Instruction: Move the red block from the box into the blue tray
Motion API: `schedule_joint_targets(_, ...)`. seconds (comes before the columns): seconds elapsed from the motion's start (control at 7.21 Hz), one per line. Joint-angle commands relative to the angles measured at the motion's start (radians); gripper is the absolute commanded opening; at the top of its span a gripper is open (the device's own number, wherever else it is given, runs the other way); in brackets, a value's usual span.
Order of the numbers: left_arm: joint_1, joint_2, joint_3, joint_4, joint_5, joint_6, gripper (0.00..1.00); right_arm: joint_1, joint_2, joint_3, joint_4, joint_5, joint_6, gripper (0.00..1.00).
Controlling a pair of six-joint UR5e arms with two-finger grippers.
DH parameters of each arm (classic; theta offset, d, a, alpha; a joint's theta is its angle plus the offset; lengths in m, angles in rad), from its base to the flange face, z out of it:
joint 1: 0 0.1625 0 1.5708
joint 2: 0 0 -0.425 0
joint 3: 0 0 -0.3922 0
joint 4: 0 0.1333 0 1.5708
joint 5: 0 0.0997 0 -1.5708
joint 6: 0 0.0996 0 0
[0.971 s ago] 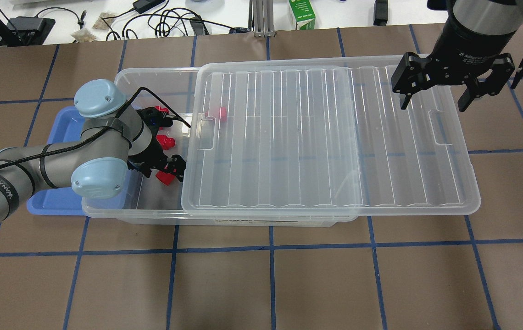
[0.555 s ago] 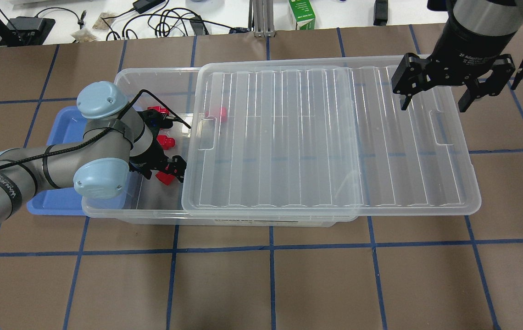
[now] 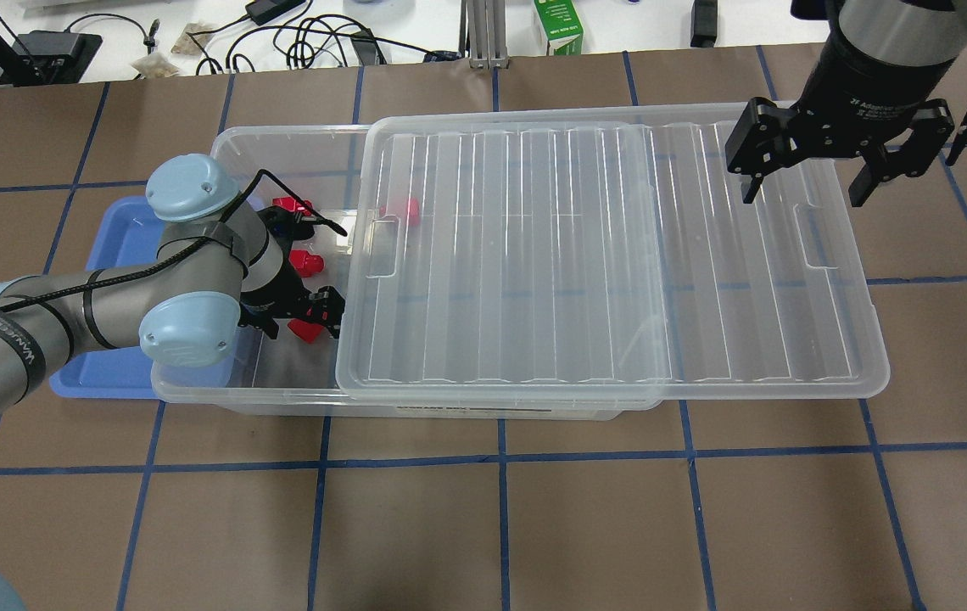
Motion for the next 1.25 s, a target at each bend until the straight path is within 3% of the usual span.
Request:
schedule_joint_targets(0.0, 0.000, -0.027, 0.002, 0.003, 0.000, -0.022, 0.99, 0.000, 0.001, 0.000, 0.002, -0.004, -0.013, 1.00)
schedule_joint_targets(0.28, 0.000, -0.039, 0.012, 0.003, 0.000, -0.033, 0.89, -0.001, 0.001, 0.000, -0.002, -0.004, 0.000, 1.00)
schedule_joint_targets(0.55, 0.000, -0.042, 0.016, 0.003, 0.002, -0.033, 0.52, -0.002, -0.004, 0.000, 0.002, -0.004, 0.000, 1.00)
schedule_joint_targets(0.69, 0.000, -0.042, 0.020, 0.003, 0.000, -0.034, 0.46, -0.002, -0.004, 0.000, 0.004, -0.004, -0.001, 1.00)
schedule_joint_targets(0.97, 0.000, -0.042, 0.025, 0.003, 0.000, -0.034, 0.45, -0.002, -0.004, 0.000, 0.004, -0.003, -0.001, 1.00)
schedule_joint_targets(1.11, 0.000, -0.042, 0.031, 0.004, 0.000, -0.034, 0.36, -0.002, -0.004, 0.000, 0.004, -0.003, -0.001, 1.00)
